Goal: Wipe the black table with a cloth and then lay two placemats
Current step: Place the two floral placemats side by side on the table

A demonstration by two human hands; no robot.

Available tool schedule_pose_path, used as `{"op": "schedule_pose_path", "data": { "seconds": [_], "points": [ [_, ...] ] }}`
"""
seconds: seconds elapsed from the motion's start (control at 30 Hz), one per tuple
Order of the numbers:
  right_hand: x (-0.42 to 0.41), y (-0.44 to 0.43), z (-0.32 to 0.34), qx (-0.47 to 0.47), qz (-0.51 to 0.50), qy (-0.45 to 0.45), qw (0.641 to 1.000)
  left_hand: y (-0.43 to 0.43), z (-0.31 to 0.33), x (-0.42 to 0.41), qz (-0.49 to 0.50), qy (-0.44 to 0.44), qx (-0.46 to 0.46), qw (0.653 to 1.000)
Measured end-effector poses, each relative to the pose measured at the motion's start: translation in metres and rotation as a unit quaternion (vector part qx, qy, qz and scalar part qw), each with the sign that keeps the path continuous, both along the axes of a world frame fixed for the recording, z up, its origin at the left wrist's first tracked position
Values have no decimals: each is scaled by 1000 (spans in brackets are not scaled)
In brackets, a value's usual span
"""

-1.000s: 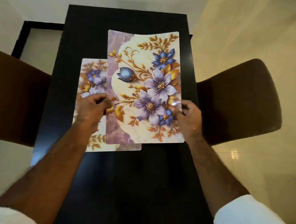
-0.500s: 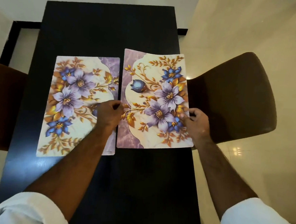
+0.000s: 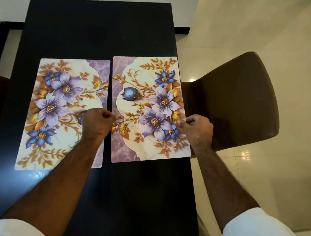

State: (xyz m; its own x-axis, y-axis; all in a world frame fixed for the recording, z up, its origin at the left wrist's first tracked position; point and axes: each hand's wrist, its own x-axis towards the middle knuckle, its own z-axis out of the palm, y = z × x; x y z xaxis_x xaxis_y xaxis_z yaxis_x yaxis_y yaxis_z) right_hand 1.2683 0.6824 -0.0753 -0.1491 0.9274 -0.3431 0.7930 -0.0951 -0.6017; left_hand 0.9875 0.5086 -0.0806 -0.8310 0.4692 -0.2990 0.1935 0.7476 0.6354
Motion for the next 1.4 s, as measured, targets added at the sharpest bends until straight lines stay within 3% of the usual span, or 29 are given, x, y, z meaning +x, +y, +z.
{"op": "schedule_pose_path", "data": {
  "seconds": [0.6,1.0,1.2,1.4],
  "points": [
    [-5,0,3,8,-42,-4,999,-4,2,10,17,47,43,998],
    [-7,-2,6,9,-30,-28,999,0,7,12,15,47,16,999],
    [-8,0,9,-14,-25,-50,998,4,13,5,34,16,-35,999],
    [-10,-3,17,-25,-24,-45,998,-1,18,2,63,-26,-1,998]
  ]
}}
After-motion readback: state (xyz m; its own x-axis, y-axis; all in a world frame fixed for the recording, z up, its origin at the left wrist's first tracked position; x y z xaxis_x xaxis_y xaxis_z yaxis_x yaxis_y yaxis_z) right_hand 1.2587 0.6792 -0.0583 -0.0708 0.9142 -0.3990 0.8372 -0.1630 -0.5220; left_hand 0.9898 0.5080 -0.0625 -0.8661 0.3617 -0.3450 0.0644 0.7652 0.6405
